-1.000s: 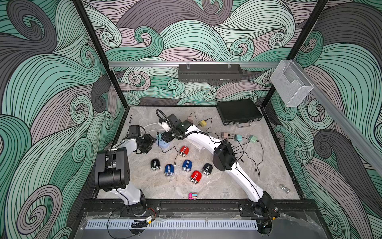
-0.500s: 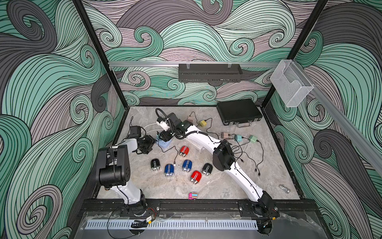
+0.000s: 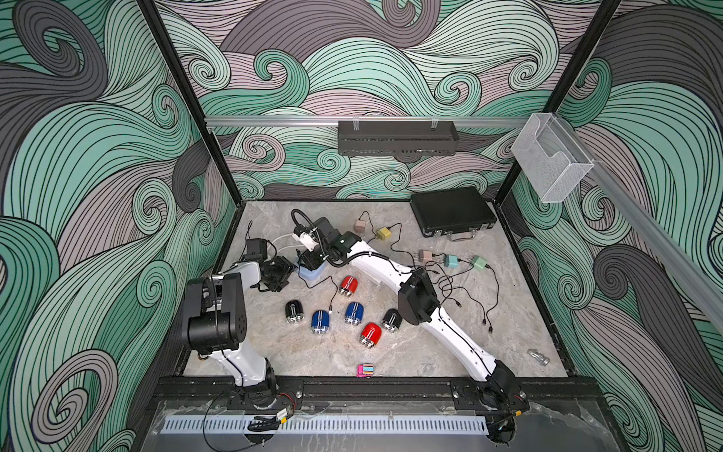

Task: Unplug the electric shaver
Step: Remove the plug from the socket.

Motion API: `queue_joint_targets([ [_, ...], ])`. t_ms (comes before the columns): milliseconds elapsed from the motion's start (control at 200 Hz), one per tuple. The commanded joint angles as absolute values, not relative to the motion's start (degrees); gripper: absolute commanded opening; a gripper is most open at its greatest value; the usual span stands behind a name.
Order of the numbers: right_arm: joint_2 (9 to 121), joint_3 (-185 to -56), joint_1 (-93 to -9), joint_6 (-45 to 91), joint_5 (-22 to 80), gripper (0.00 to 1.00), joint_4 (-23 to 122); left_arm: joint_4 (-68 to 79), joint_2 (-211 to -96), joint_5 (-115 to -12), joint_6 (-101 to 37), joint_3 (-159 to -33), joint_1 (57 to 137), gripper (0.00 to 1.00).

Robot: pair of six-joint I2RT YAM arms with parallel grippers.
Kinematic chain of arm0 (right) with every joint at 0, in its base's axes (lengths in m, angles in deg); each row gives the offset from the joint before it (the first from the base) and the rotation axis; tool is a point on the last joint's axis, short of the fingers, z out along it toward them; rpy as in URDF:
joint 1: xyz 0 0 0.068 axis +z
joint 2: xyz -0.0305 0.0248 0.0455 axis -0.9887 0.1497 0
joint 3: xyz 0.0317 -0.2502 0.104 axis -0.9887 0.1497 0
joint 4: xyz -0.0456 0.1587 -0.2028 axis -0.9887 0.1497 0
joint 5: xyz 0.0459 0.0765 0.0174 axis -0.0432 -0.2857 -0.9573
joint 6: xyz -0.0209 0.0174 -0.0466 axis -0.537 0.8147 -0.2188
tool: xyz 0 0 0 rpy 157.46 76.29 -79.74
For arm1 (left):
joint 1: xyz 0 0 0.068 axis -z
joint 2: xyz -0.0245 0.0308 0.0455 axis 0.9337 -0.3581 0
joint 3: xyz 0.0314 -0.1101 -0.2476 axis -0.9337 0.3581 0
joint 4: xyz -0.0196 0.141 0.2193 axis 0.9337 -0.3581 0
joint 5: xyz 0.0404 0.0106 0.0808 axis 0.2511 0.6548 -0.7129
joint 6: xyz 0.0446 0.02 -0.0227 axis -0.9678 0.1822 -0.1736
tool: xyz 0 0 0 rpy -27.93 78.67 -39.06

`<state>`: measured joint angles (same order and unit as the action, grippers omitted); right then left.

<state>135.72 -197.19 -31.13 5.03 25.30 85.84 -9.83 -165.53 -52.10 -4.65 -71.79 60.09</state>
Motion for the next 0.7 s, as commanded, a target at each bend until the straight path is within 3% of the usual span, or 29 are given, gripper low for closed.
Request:
queue_joint_targets([
  [0,136.7,-198.1,-30.8,2.7,24.6,0.49,84.7,-11.7,-166.9,-53.3,-4.7,-73.2,60.7,0.62],
  [390,137.6,-198.1,-30.4,2.0,25.0,0.45,82.2,-13.7,-167.0,-55.1,-4.8,-73.7,61.4,0.60],
  [696,137.1,-197.8,-29.6,-0.7,26.8,0.33,82.3,-15.0,-167.2,-56.0,-4.6,-74.4,61.8,0.58],
])
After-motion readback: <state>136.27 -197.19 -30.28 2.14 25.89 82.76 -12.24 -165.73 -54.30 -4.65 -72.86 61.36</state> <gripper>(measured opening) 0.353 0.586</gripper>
